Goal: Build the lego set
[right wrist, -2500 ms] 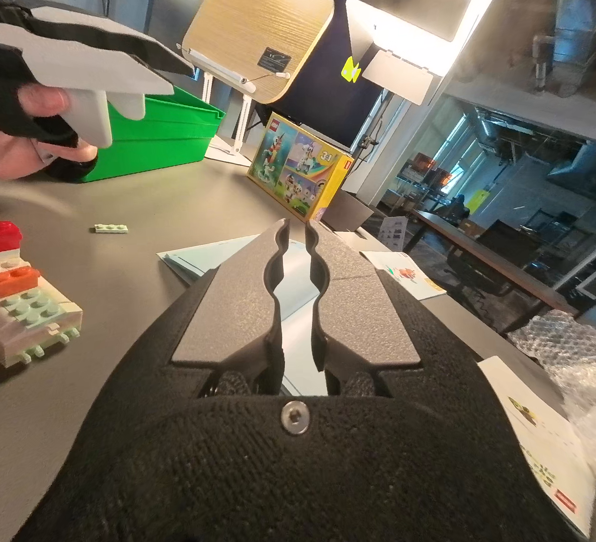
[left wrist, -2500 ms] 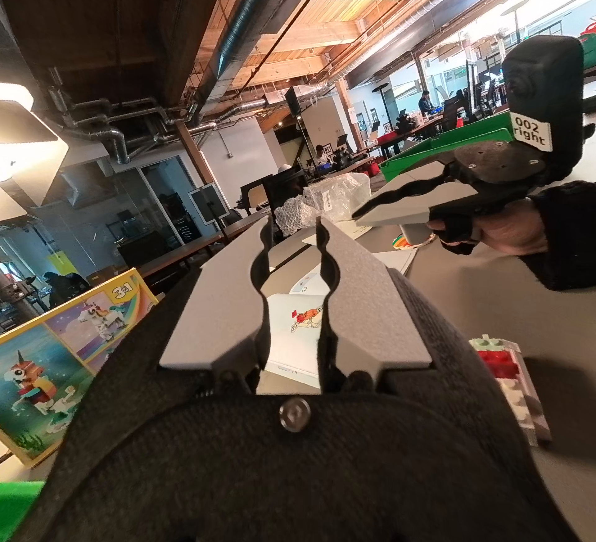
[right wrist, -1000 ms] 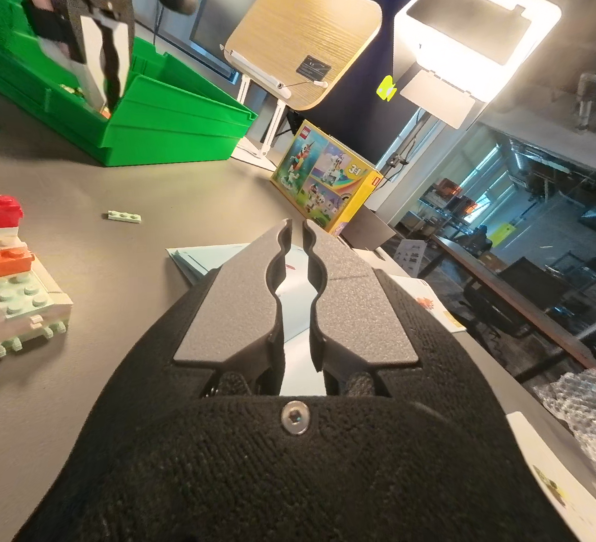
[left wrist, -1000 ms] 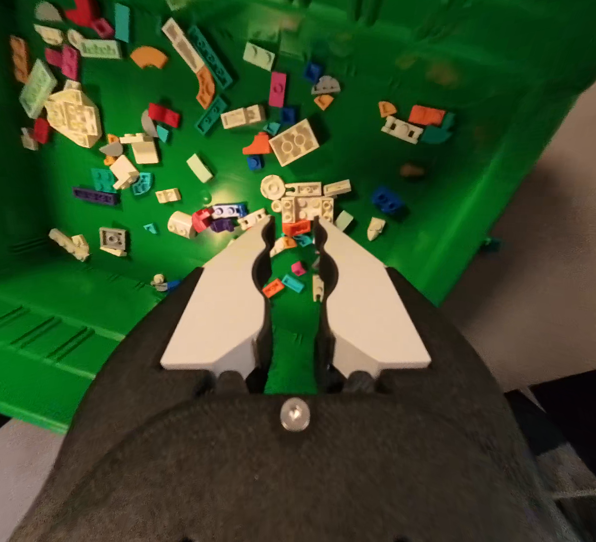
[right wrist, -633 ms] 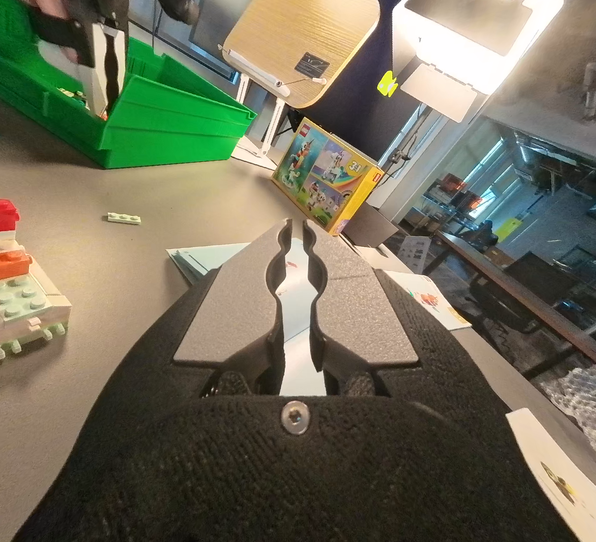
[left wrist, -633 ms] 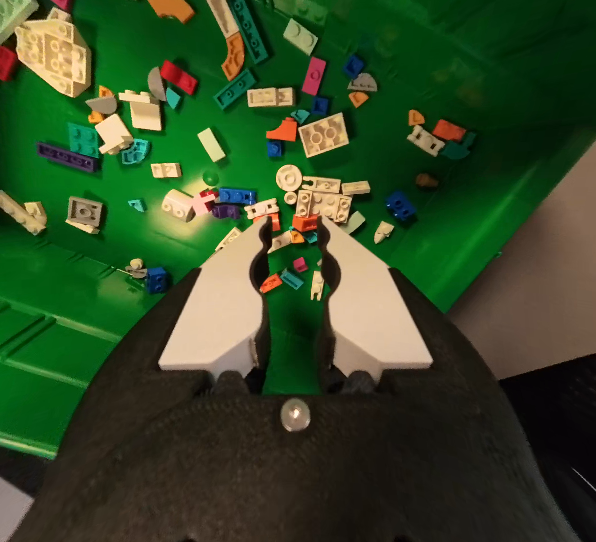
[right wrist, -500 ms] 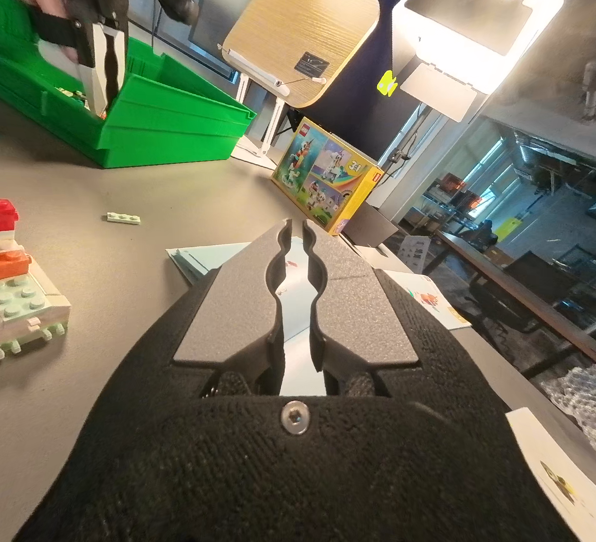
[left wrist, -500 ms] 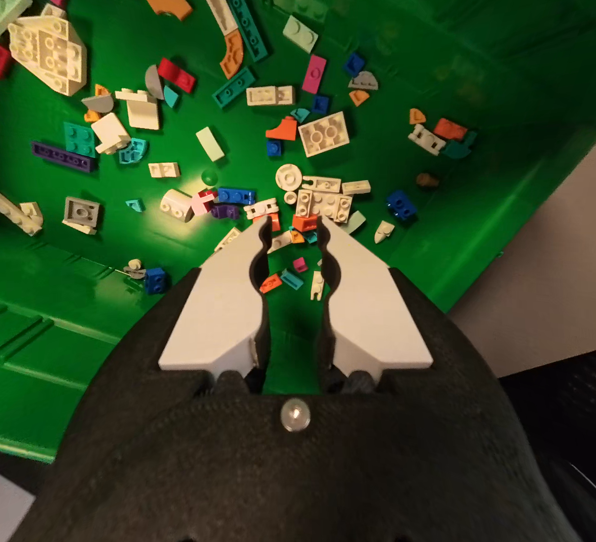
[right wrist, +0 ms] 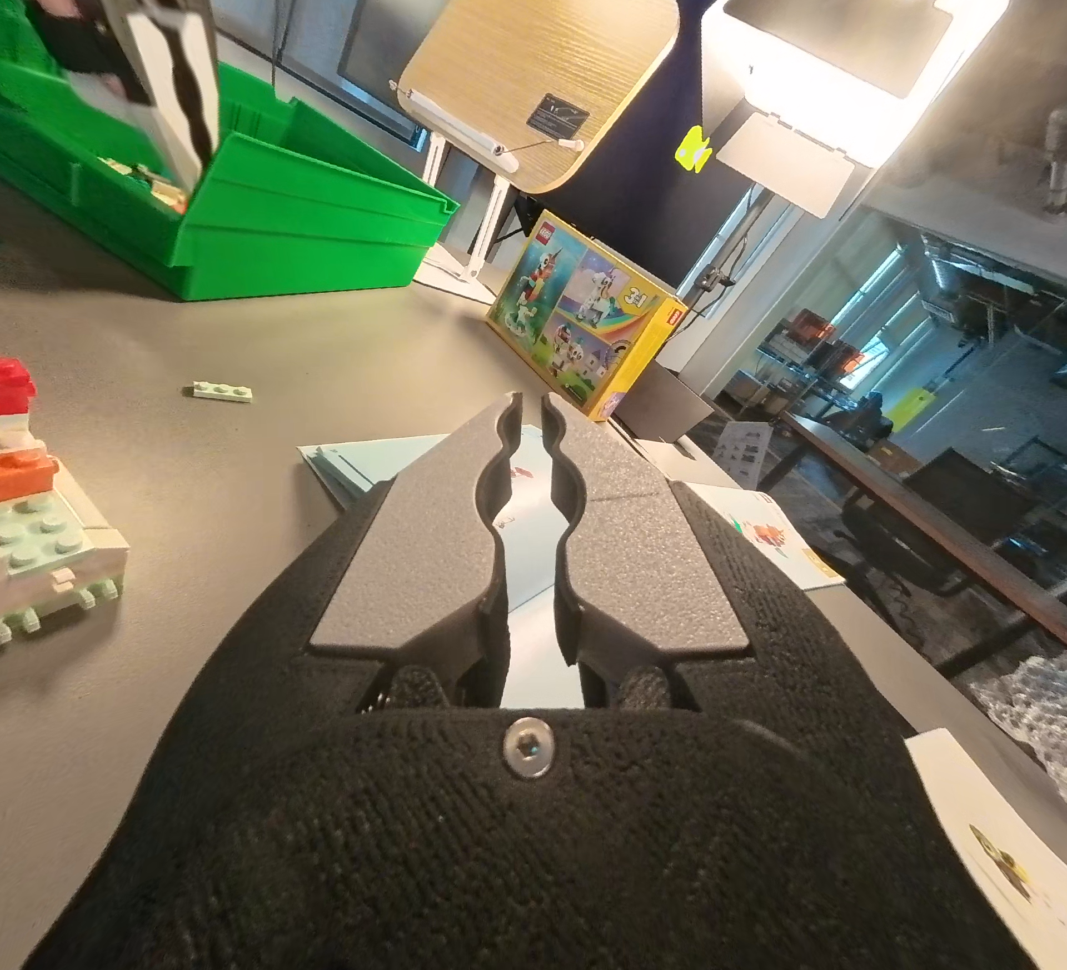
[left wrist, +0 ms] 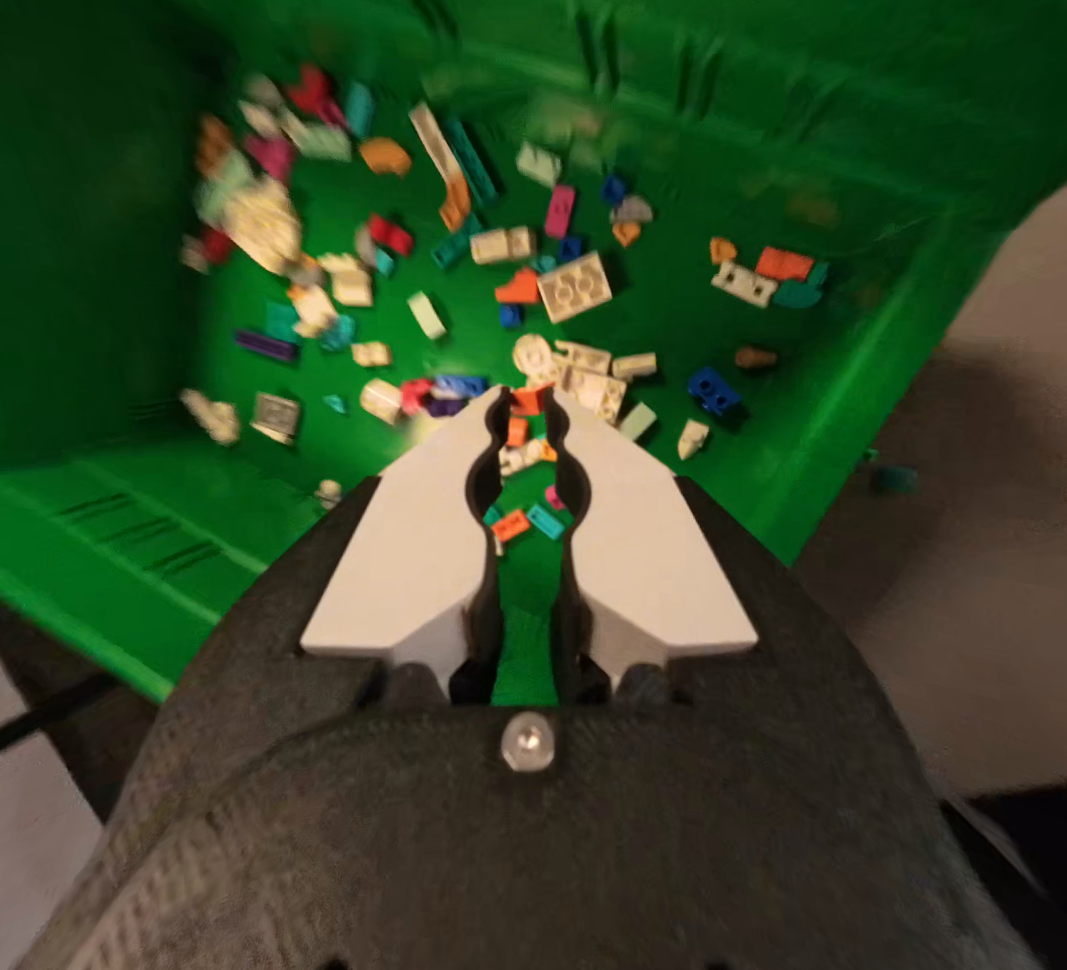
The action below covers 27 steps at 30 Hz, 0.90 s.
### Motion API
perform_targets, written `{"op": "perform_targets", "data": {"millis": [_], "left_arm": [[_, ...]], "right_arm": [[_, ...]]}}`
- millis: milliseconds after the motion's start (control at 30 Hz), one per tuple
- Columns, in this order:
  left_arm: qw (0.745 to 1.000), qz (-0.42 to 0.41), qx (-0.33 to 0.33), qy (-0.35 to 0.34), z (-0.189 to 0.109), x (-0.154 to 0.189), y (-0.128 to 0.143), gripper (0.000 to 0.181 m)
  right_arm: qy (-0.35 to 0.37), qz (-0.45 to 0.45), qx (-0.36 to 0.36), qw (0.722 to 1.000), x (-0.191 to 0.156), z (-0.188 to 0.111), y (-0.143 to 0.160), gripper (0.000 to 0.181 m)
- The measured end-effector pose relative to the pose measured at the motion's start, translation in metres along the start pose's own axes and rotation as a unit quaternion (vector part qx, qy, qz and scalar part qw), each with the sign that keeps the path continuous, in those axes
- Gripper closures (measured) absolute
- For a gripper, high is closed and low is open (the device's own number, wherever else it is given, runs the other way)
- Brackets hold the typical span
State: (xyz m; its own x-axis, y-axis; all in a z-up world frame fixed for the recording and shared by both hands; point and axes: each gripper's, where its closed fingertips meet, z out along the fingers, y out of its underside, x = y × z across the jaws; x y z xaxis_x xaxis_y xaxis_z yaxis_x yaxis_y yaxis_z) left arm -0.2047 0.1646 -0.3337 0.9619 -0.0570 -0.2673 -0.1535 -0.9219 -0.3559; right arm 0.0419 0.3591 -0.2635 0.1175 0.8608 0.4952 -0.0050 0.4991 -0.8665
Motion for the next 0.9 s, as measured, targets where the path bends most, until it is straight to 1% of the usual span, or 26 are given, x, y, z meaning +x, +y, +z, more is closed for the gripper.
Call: {"op": "perform_targets", "data": {"millis": [33,67,133,167,233,300,333,367,400,467,533,633,667,700,800,900], "left_arm": [[0.998,0.021,0.053,-0.035,-0.012,-0.003,-0.012,0.171],[0.991,0.046,0.109,-0.066,-0.027,-0.003,-0.024,0.171],[0.964,0.106,0.213,-0.116,-0.058,0.006,-0.043,0.171],[0.948,0.133,0.253,-0.138,-0.073,0.012,-0.049,0.171],[0.919,0.177,0.311,-0.163,-0.096,0.030,-0.056,0.171],[0.894,0.201,0.361,-0.173,-0.114,0.049,-0.061,0.171],[0.886,0.205,0.380,-0.168,-0.120,0.059,-0.063,0.171],[0.882,0.205,0.395,-0.155,-0.124,0.069,-0.064,0.171],[0.884,0.196,0.404,-0.129,-0.125,0.080,-0.065,0.171],[0.904,0.150,0.398,-0.053,-0.117,0.104,-0.065,0.171],[0.924,0.099,0.368,0.034,-0.101,0.130,-0.060,0.171],[0.926,0.031,0.339,0.162,-0.077,0.172,-0.054,0.171],[0.928,0.024,0.323,0.182,-0.068,0.181,-0.050,0.171],[0.930,0.026,0.314,0.188,-0.060,0.186,-0.047,0.171],[0.941,0.044,0.283,0.183,-0.040,0.194,-0.040,0.171],[0.946,0.051,0.263,0.185,-0.030,0.198,-0.037,0.171]], "right_arm": [[0.001,0.000,0.000,1.000,0.000,0.000,0.000,0.177],[0.001,0.001,0.000,1.000,0.001,0.000,0.000,0.177],[0.001,0.002,0.000,1.000,0.001,0.000,0.000,0.177],[0.001,0.002,0.000,1.000,0.001,0.000,0.000,0.177],[0.000,0.003,0.000,1.000,0.000,0.001,0.000,0.177],[0.000,0.002,0.001,1.000,0.000,0.000,0.000,0.177],[0.000,0.001,0.001,1.000,0.000,0.000,0.000,0.177],[0.000,0.000,0.000,1.000,0.000,0.000,0.000,0.177],[0.000,0.000,0.000,1.000,0.000,0.000,0.000,0.177],[0.000,-0.001,-0.001,1.000,0.000,0.000,0.000,0.177],[0.001,-0.002,-0.002,1.000,0.000,0.000,0.000,0.177],[0.000,0.000,-0.002,1.000,0.000,0.000,0.001,0.177],[0.000,0.000,-0.002,1.000,0.000,0.000,0.001,0.177],[0.000,0.000,-0.002,1.000,0.000,0.000,0.001,0.177],[-0.001,-0.001,-0.003,1.000,-0.001,0.000,0.001,0.177],[-0.002,-0.003,-0.004,1.000,-0.002,0.000,0.001,0.177]]}}
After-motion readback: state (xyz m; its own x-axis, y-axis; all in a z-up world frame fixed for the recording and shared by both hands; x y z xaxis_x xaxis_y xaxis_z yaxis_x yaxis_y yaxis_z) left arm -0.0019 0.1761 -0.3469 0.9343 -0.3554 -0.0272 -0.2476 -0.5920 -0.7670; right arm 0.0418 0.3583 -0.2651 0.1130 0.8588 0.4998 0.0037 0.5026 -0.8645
